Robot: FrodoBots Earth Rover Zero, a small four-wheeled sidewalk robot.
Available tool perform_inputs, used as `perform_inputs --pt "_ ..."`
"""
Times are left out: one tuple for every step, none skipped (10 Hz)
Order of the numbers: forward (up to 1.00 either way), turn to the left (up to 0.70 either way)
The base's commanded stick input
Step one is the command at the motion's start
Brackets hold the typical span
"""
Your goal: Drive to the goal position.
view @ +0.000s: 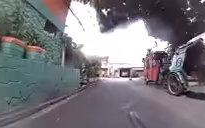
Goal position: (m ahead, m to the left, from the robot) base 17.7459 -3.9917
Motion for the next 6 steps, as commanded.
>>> perform_inputs --pt "0.85 -0.01" --pt "0.85 0.00" --pt "0.85 0.00" --pt "0.85 0.00" --pt "0.85 0.00" --pt "0.85 0.00"
